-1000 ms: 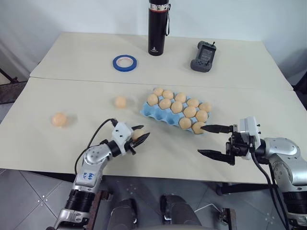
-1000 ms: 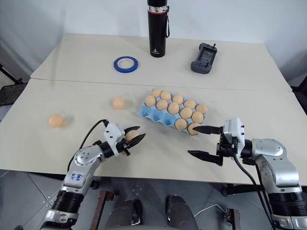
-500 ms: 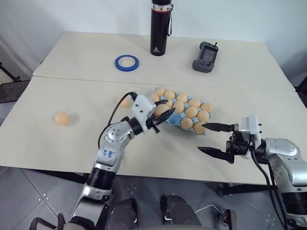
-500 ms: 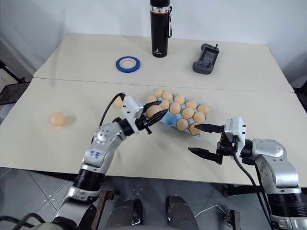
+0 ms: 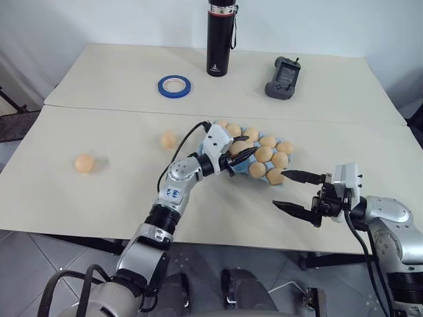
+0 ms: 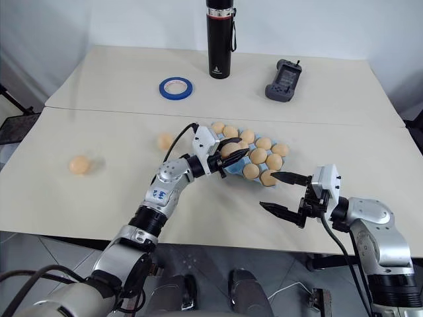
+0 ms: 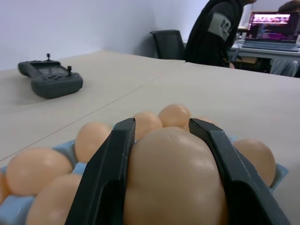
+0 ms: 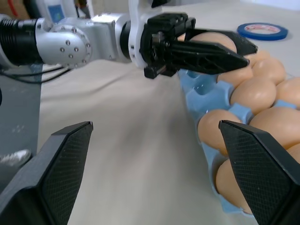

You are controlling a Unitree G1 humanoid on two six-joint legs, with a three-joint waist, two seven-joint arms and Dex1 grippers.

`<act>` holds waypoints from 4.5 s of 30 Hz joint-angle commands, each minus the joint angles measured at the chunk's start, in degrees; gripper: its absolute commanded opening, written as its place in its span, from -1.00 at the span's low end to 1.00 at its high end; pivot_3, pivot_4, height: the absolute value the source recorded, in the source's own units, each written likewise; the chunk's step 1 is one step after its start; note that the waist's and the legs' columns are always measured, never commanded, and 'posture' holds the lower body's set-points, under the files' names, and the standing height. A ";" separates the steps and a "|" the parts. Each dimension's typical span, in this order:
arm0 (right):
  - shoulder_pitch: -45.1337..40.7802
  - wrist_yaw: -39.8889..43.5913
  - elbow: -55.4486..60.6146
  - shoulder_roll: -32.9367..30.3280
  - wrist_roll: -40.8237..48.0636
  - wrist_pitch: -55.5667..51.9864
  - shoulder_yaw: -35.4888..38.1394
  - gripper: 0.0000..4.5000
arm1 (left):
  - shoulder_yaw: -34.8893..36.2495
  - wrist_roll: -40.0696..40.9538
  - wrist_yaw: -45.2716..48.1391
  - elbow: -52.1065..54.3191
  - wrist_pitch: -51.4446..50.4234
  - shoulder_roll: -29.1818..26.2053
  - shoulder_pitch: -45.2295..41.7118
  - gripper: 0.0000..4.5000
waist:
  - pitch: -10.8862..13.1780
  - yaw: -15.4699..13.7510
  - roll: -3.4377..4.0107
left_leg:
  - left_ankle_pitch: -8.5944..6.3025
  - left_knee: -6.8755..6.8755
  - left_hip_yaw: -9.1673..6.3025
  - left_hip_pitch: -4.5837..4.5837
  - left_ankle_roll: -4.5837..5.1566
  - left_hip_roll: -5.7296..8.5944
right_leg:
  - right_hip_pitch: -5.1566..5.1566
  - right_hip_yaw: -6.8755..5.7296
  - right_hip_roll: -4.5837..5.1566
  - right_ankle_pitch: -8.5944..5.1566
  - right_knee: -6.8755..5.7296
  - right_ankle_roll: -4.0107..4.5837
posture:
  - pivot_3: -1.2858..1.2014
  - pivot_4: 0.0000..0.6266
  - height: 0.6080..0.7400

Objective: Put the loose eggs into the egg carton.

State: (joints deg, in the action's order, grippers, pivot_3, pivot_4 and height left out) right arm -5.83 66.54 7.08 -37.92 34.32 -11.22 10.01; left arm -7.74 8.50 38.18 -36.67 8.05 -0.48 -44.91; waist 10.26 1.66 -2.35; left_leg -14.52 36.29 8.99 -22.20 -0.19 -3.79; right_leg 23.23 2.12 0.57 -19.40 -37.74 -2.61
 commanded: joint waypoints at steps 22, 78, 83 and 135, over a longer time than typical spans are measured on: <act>0.91 0.21 2.78 2.01 4.09 1.05 3.11 1.00 | 1.17 1.80 3.61 13.90 -3.02 -4.30 5.53 0.99 | 0.00 0.26 0.01 | 0.04 -0.08 0.01 -0.01 -0.08 -0.03 | 0.04 0.00 -0.03 0.00 -0.02 0.00 | 0.03 -0.52 1.00; -6.94 3.32 -3.44 2.74 0.01 -0.70 -1.76 1.00 | 13.34 -1.00 -6.02 -8.08 -2.80 -23.53 -1.35 0.99 | 0.05 1.28 0.05 | 0.12 -0.15 0.11 -0.14 -0.09 -0.07 | 0.26 -0.09 0.03 0.06 -0.02 0.15 | 0.03 -0.52 1.00; -6.65 3.09 -3.11 2.66 -0.10 -1.01 -1.59 1.00 | 13.00 -1.94 -5.15 -14.98 -2.33 -22.71 -4.05 0.99 | 0.05 1.24 0.04 | 0.12 -0.13 0.13 -0.15 -0.09 -0.07 | 0.26 -0.09 0.04 0.06 -0.02 0.15 | 0.03 -0.52 1.00; -1.54 -2.54 1.38 2.84 -0.12 -0.27 -0.92 1.00 | 5.19 2.77 12.50 2.00 -13.37 -12.55 -4.95 0.99 | 0.06 0.64 0.02 | 0.17 0.01 0.13 -0.13 -0.05 -0.04 | 0.24 -0.01 0.01 0.09 -0.17 0.07 | 0.03 -0.52 1.00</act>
State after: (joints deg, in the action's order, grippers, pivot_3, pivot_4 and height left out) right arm -7.57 64.01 6.54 -34.97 33.20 -12.43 7.31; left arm -3.26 10.60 50.26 -36.89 -5.22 -12.50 -48.83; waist 10.33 2.29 -2.33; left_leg -14.34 36.30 9.12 -22.33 -0.25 -3.83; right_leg 23.47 2.11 0.58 -19.31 -37.91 -2.54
